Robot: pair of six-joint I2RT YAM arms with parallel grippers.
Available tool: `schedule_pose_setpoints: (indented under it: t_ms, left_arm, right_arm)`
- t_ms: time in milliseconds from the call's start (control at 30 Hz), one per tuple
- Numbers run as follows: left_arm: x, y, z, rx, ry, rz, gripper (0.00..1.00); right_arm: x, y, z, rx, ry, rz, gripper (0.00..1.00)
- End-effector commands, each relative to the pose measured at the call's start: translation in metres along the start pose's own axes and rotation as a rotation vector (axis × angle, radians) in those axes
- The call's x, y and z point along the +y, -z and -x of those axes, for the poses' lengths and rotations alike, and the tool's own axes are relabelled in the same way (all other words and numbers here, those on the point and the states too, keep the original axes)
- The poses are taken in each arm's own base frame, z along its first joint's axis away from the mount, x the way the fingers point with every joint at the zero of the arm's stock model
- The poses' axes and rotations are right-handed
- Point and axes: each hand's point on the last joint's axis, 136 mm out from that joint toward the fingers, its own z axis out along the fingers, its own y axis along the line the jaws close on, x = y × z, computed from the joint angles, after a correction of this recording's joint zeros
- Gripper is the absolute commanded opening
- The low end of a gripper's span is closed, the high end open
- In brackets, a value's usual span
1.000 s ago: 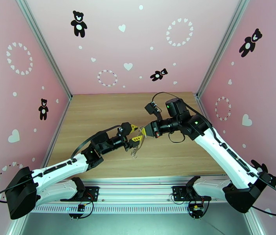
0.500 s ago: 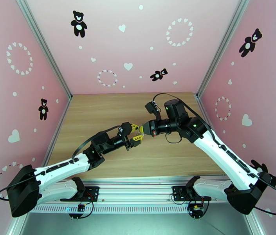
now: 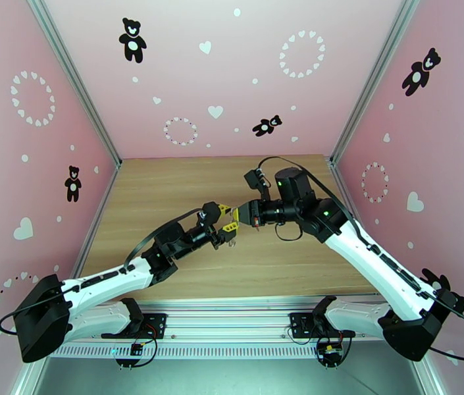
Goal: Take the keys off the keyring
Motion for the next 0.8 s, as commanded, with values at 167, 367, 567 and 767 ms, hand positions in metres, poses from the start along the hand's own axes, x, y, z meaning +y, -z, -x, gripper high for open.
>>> schedule_pose_setpoints:
  t_ms: [167, 367, 567, 767]
  left_arm:
    - [0.026, -0.001, -0.005, -0.01, 0.026, 0.161, 0.47]
    - [0.02, -0.006, -0.005, -0.001, 0.02, 0.123, 0.36]
    - [0.006, -0.011, -0.006, 0.009, -0.007, 0.039, 0.3]
    - [0.011, -0.013, 0.001, -0.016, -0.01, 0.068, 0.27]
  right_arm:
    - [0.008, 0.008, 0.012, -0.079, 0.007, 0.008, 0.0]
    - [0.009, 0.008, 0.014, -0.089, 0.004, 0.013, 0.0]
    - [0.012, 0.009, 0.018, -0.101, 0.001, 0.018, 0.0]
    - [0.013, 0.01, 0.017, -0.102, -0.002, 0.022, 0.0]
